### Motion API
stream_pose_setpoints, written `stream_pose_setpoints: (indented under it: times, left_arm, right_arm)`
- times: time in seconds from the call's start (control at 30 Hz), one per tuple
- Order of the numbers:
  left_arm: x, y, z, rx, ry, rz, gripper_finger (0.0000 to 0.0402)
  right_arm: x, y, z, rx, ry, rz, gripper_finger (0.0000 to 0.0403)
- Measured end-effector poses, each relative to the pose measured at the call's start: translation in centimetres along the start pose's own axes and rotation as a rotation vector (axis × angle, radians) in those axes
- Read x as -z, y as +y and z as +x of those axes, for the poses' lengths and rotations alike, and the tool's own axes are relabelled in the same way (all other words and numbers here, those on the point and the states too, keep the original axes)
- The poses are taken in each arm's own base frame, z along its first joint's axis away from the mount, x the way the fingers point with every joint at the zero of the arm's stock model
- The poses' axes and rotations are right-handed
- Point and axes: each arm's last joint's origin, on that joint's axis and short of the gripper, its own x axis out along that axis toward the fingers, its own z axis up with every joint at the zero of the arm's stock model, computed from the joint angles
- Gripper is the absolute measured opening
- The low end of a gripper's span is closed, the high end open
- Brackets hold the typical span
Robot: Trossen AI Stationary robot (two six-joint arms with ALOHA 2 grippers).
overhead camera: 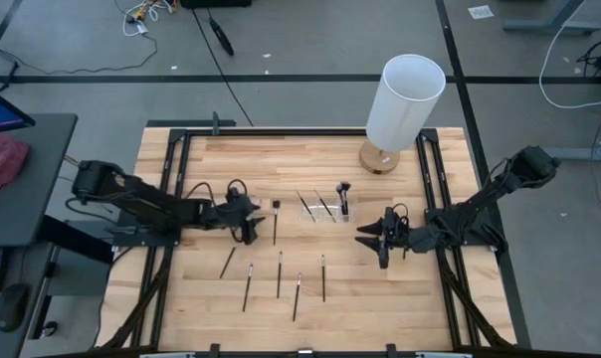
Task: Pick & Place Makeup Supplies
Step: Put the black makeup brush into the transparent organizer
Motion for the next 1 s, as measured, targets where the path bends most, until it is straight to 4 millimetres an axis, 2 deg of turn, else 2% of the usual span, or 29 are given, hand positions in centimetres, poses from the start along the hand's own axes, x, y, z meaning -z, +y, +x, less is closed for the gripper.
stream_pose_setpoints:
  times: [0.27,0.43,0.53,0.7,1.0]
  left_arm:
    - [-0.2,1.4,-2.4,-0.141,0.039,-0.283,0.0192]
    - [-0.2,1.5,-2.9,-0.194,0.218,-0.368,0.0192]
    - [-1.2,1.0,-2.7,-0.231,0.27,-0.347,0.0193]
    - [-3.1,-0.1,-1.7,-0.198,0.293,-0.322,0.0193]
    - [-2.8,-0.2,1.1,-0.313,0.443,-0.292,0.0193]
  right_arm:
    - [-0.2,0.1,0.0,-0.009,-0.017,0.017,0.0155]
    - [-0.3,0.1,0.0,-0.01,-0.02,0.005,0.0155]
    - [-0.3,0.1,0.0,-0.013,-0.025,-0.004,0.0155]
    - [-0.3,0.1,0.0,-0.013,-0.027,-0.01,0.0155]
    - [-0.3,0.1,0.0,-0.014,-0.026,-0.029,0.0155]
